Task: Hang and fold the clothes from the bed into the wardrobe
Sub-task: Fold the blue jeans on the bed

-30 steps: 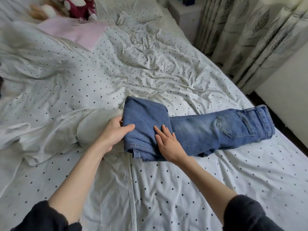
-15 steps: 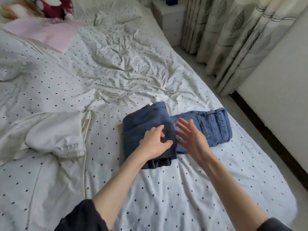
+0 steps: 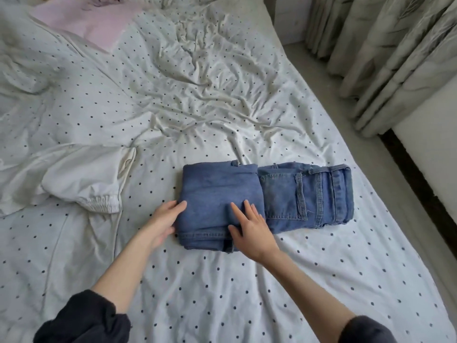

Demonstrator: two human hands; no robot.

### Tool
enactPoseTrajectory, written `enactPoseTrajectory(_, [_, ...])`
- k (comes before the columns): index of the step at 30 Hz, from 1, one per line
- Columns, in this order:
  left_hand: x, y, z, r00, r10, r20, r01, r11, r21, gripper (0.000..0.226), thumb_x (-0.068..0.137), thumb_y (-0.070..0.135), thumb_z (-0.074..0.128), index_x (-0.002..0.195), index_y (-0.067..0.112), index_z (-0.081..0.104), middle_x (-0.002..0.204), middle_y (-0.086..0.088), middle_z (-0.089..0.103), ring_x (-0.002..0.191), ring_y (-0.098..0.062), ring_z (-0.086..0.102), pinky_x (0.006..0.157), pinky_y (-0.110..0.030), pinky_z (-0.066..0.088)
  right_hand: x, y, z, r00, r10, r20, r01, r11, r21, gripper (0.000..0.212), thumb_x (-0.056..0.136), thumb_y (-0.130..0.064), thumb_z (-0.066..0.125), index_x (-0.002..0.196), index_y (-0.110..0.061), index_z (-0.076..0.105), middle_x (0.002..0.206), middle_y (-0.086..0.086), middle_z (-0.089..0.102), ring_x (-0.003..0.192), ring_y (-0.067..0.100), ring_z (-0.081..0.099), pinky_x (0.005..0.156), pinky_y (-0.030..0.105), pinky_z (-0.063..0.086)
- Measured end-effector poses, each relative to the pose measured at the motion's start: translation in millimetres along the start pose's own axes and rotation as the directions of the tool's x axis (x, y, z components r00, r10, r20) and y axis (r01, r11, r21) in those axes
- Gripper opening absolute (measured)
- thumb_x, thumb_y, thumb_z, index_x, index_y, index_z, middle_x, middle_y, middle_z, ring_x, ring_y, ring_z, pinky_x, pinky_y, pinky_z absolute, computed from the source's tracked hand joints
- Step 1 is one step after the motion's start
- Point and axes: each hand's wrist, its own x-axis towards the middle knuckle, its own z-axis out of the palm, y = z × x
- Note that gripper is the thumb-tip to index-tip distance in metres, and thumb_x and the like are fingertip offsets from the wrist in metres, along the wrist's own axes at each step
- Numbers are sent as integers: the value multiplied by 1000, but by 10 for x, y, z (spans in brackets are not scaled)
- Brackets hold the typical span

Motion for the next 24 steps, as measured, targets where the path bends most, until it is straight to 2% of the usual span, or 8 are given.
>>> enactPoseTrajectory(3, [-8,24,-40,997,75,4,-75,997,-4,15,93,8,55,107,12,58,106,-5,64,83,-13,60,67,-26,45,52,70,-39,1000,-13,26,10,989,144,52,100,-31,40,149,-24,24,159,9,6,146,24,7,115,27,10])
enactPoseTrajectory(7, [-244,158,56,982,185,33,-183,981,-72,34,82,3,67,110,18,56,86,3,71,77,-15,63,66,-29,42,47,219,-311,999,17,-45,5,891,454,37,100,-24,44,136,-17,49,148,3,39,138,8,31,101,8,19])
enactPoseTrajectory(8, [-339,243,111,976,208,67,-204,976,-71,40,76,6,73,110,19,56,82,6,72,76,-13,65,67,-30,42,24,258,-421,997,55,-48,-18,821,570,36,99,-23,45,135,-18,51,144,0,45,133,5,37,103,9,22])
enactPoseTrajectory(11, [-525,483,333,942,275,190,-271,961,-46,59,61,25,76,116,22,56,94,3,73,79,-10,66,72,-31,43,-118,393,-737,989,145,32,-100,487,868,38,99,-35,43,134,-23,51,136,-6,53,125,7,49,108,33,38])
enactPoseTrajectory(14, [-628,659,707,895,327,302,-349,937,22,62,69,26,78,125,20,50,110,-7,66,91,-12,62,72,-22,47,-245,598,-1011,981,192,17,-75,301,951,40,96,-43,41,130,-26,53,132,-6,57,116,12,58,98,39,48])
enactPoseTrajectory(17, [-622,691,1231,843,372,388,-466,865,184,64,76,25,77,130,20,44,103,-1,59,92,-8,58,86,-22,46,-358,796,-1260,971,237,-16,-49,263,964,44,86,-54,42,123,-32,55,130,-10,58,112,12,61,88,35,52])
enactPoseTrajectory(21, [-577,499,1900,760,397,514,-635,623,457,66,81,26,72,137,19,39,113,-3,44,96,-10,47,94,-18,37,-439,974,-1423,968,249,16,-95,311,946,45,87,-60,39,116,-33,61,111,-13,68,94,5,66,75,27,51])
enactPoseTrajectory(24, [-574,316,2127,650,384,656,-742,506,439,60,88,15,63,142,15,37,126,-5,46,112,-10,45,102,-15,29,-454,1148,-1423,951,310,-16,-107,375,921,43,85,-50,57,117,-22,61,109,-2,70,101,13,66,89,34,50])
